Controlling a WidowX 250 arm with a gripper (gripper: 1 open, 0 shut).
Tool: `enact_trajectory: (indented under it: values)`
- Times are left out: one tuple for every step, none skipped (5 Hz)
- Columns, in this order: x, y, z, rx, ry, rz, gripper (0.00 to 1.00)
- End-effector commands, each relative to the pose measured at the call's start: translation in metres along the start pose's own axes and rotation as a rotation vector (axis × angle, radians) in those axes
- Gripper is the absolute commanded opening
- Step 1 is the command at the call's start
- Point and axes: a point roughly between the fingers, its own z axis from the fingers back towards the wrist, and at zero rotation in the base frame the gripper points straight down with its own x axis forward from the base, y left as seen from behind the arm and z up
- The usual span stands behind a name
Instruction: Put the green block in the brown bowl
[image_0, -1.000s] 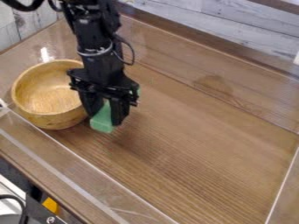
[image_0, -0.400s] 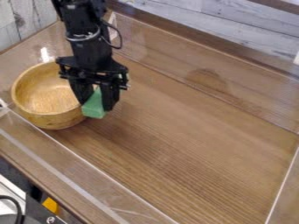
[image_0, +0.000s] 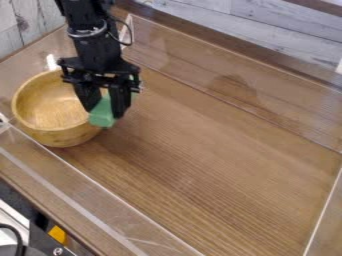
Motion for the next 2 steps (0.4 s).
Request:
enact_trajectory:
  values:
    - [0.0085,0.0059,0.0120,0.008,-0.038,-0.004,0.00]
    - [0.0090,0.0089,0.0154,0.012,-0.039,-0.004,0.00]
